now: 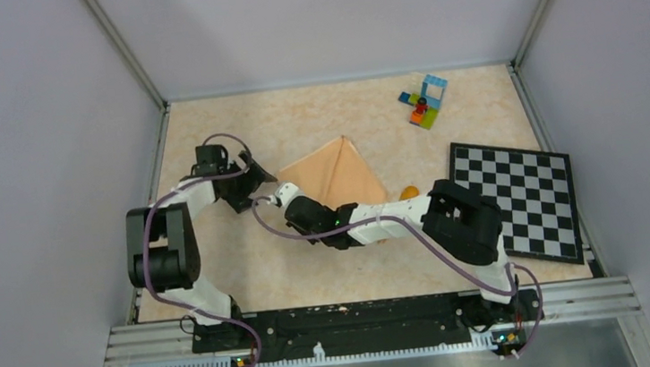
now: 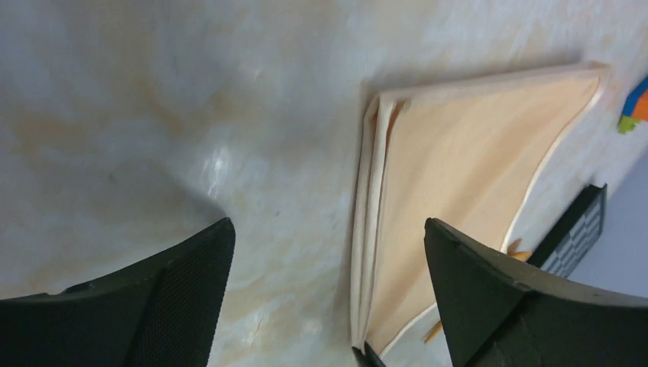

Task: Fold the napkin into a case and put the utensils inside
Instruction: Pick up the upper triangle-folded napkin from the center of the board.

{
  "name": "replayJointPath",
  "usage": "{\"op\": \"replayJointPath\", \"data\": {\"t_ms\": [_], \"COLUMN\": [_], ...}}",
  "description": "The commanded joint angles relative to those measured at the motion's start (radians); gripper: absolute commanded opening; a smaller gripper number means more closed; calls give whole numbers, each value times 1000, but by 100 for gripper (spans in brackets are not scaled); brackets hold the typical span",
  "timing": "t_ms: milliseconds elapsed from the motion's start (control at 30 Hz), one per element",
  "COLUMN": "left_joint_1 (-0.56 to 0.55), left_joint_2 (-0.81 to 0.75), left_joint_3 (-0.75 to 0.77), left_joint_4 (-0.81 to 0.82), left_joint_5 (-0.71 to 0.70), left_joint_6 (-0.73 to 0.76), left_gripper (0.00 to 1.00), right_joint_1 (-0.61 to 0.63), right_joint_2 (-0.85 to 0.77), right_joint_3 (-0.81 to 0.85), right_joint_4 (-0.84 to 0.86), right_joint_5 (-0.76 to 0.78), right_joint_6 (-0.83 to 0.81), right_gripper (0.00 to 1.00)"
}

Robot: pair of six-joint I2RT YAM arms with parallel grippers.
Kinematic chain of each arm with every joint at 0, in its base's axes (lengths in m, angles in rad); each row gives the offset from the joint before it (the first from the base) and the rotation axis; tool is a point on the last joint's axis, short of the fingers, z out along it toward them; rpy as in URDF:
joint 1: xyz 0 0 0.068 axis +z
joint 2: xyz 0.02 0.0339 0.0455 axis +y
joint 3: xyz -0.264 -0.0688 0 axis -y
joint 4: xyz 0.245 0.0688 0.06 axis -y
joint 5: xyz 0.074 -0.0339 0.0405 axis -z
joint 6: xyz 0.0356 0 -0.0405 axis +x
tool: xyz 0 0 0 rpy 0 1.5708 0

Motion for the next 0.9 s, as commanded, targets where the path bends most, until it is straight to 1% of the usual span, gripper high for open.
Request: {"op": "replayJointPath", "data": {"t_ms": [0, 67, 167, 233, 333, 433, 533, 600, 700, 767, 867], "left_joint_1": [8, 7, 7, 8, 7, 8, 8, 7, 7, 7, 7], "left_joint_2": [-115, -138, -141, -132, -120, -111, -86, -47, 7, 21, 48], "left_joint_3": [-171, -244, -322, -348, -369, -394, -389, -366, -333, -317, -277], "left_joint_4": [162, 257, 388, 435, 449, 472, 518, 547, 557, 545, 518], "left_joint_5": [244, 292, 334, 334, 306, 275, 247, 267, 272, 252, 223], "left_joint_6": [-46, -98, -184, -216, -246, -291, -304, -310, -316, -305, -264], "left_gripper": [98, 97, 91, 89, 86, 78, 71, 67, 59, 54, 41], "right_joint_1": [-22, -35, -52, -60, -72, -75, -75, -75, -74, -75, -73], "right_joint_2": [-141, -160, -176, -184, -190, -199, -197, -202, -207, -207, -211], "right_joint_3": [-15, -25, -33, -36, -42, -52, -54, -59, -66, -69, -88], "right_joint_4": [39, 49, 52, 47, 44, 55, 54, 57, 56, 57, 91], "right_joint_5": [-113, -131, -148, -156, -166, -169, -170, -172, -172, -175, -188], "right_joint_6": [39, 47, 53, 53, 57, 57, 54, 52, 50, 44, 33], "right_gripper": [0, 0, 0, 0, 0, 0, 0, 0, 0, 0, 0]}}
